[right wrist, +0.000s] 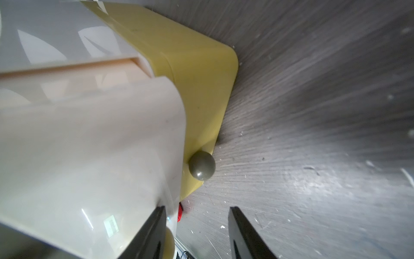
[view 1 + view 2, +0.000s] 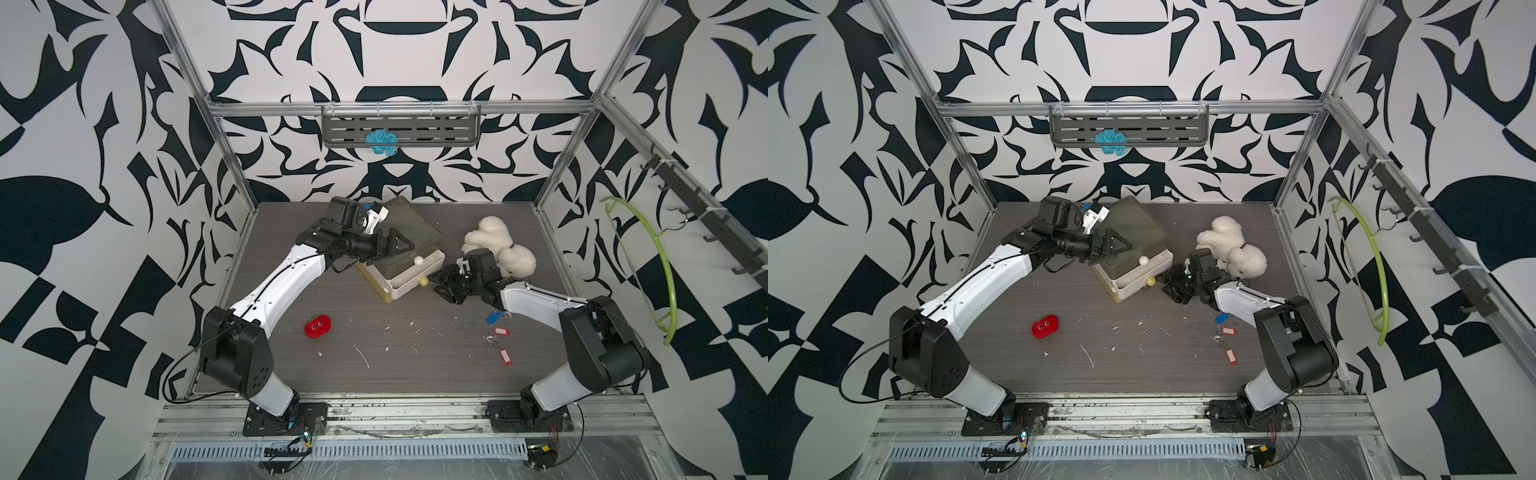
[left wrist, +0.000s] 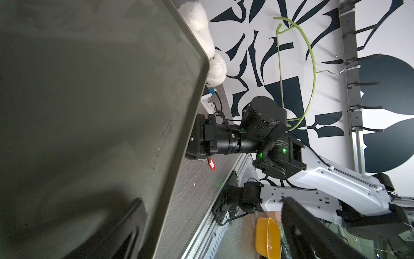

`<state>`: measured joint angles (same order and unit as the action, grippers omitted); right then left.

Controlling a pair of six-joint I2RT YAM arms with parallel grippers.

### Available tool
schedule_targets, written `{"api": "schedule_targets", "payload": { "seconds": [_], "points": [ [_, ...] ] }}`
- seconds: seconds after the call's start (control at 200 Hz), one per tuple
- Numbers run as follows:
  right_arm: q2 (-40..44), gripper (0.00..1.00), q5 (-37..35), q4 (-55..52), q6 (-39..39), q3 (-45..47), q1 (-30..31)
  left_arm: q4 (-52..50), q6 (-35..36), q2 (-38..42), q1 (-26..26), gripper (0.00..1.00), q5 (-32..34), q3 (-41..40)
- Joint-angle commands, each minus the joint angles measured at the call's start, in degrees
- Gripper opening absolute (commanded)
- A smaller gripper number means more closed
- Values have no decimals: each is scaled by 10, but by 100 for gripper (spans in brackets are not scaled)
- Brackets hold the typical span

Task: Take the keys out of the drawer
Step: Close the drawer in the storage box.

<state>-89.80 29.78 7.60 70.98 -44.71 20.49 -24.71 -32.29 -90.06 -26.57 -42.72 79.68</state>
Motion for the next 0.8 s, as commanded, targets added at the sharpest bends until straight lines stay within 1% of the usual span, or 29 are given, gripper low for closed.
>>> {"api": "schedule_targets", "payload": {
  "seconds": [0.0,0.53,0.795],
  "points": [
    [-6,51,2,27,-9,-27,3,-26,12,8,3,99,1,-14],
    [-80,52,3,70,7,-77,18,-25,12,5,3,99,-2,-18],
    [-77,52,1,71,9,-74,18,-21,12,4,3,99,-5,-21]
  ]
}}
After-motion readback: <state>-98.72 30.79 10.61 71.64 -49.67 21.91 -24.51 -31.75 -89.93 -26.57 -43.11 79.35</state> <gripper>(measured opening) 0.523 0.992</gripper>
